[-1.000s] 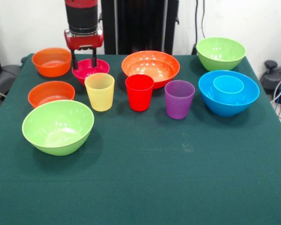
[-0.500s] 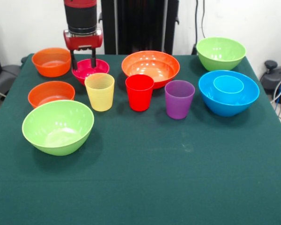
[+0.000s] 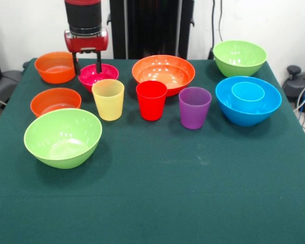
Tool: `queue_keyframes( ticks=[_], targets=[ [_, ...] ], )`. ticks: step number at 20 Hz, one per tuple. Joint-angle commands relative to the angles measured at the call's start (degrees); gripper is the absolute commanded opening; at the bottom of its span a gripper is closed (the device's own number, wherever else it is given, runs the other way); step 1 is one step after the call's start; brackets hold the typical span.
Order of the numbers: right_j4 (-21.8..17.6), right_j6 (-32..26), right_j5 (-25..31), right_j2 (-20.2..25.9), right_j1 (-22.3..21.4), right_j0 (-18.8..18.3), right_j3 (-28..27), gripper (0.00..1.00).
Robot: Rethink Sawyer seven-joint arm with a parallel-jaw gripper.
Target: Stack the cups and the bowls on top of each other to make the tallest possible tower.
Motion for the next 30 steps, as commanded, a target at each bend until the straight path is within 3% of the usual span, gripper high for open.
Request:
queue_keyframes(
  ticks=[1, 20, 30],
  targets=[
    [1.74, -11.18, 6.87, 6.09, -0.74, 0.63, 0.08, 1.00],
    [1.55, -10.81, 8.23, 8.38, -1.81, -0.89, 0.84, 1.00],
    [-2.77, -10.46, 5.58, 6.84, 4.27, -1.76, -2.18, 1.00]
  ],
)
